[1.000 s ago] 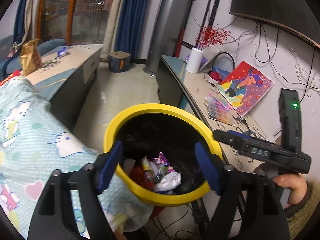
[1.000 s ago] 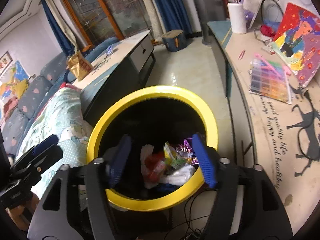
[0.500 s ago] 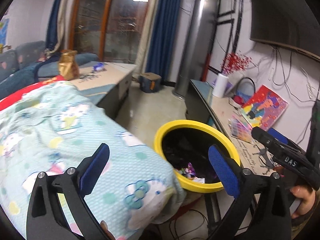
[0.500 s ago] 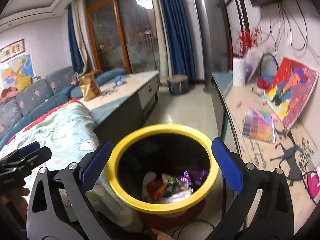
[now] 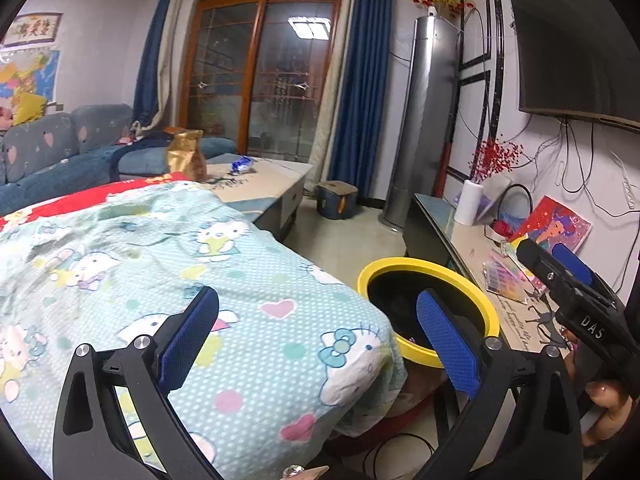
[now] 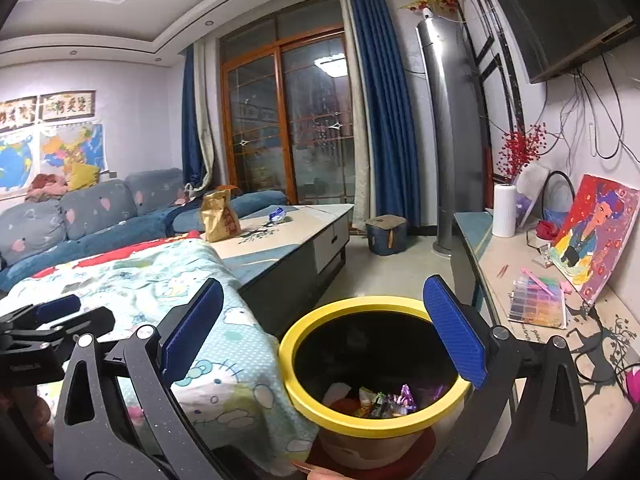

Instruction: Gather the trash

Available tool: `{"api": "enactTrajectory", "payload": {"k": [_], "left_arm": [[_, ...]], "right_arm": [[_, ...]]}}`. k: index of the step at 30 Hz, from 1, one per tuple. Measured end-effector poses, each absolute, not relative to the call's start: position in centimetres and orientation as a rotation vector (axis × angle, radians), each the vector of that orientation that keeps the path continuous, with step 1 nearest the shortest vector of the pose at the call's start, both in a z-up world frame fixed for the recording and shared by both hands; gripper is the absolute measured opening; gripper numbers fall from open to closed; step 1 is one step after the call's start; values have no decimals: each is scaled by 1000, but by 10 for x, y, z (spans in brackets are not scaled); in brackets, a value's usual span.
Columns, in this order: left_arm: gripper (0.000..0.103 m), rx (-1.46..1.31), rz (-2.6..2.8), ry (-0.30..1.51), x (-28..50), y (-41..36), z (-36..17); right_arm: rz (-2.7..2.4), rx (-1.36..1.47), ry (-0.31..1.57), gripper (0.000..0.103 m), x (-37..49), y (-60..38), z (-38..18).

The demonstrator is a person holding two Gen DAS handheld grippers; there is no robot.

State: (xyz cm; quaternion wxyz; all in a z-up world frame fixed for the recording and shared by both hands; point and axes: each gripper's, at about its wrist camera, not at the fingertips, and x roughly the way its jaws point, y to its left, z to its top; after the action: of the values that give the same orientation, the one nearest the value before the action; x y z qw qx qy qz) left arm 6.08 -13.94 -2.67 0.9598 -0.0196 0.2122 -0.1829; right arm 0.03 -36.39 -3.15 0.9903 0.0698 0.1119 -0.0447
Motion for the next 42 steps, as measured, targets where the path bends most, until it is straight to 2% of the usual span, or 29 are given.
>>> {"api": "enactTrajectory", "payload": {"k": [42], "left_arm": [[96,-56,-351,401,46,-124,-20]], "right_arm": [[-87,99,227,92,-1,-351,-30]]}}
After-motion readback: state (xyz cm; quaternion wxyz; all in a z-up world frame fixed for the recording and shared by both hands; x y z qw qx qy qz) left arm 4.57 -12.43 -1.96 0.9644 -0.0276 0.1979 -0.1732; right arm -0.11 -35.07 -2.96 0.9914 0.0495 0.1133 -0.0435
